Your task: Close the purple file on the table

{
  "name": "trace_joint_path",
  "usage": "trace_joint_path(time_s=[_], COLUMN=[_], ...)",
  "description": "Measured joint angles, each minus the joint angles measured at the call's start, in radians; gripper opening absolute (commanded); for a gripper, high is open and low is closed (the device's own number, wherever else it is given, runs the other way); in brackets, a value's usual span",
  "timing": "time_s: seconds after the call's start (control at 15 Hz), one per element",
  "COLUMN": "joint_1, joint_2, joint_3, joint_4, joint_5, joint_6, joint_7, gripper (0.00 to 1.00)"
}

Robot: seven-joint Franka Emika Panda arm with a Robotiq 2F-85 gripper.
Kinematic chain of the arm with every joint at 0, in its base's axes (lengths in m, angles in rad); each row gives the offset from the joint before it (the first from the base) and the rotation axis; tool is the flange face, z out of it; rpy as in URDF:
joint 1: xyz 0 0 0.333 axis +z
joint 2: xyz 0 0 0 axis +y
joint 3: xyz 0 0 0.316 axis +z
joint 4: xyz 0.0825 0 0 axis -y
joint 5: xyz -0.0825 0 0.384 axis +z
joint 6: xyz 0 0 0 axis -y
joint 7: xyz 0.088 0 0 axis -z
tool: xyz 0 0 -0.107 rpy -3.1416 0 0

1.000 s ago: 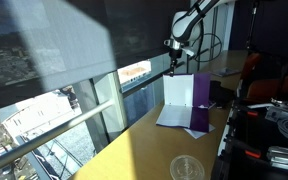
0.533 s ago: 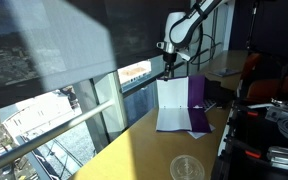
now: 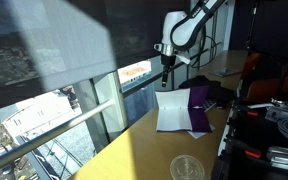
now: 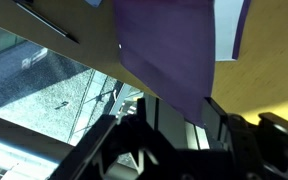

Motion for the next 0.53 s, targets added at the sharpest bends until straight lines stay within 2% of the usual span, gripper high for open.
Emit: trace_joint_path(time_s=[0.13,0.33,0.53], joint_1=[-0.013,-0.073,-0.139], joint_2=[-0.057,-0.167,-0.282], joint_3=[0.010,0.047,0.056], joint_4=[-0.050,-0.168,-0.304], joint_5=[0.014,0.112,0.240], joint_6=[-0.001,-0.005,-0.016], joint_7=[0.000,-0.041,-0.116], gripper=[1.00,1.00,1.00])
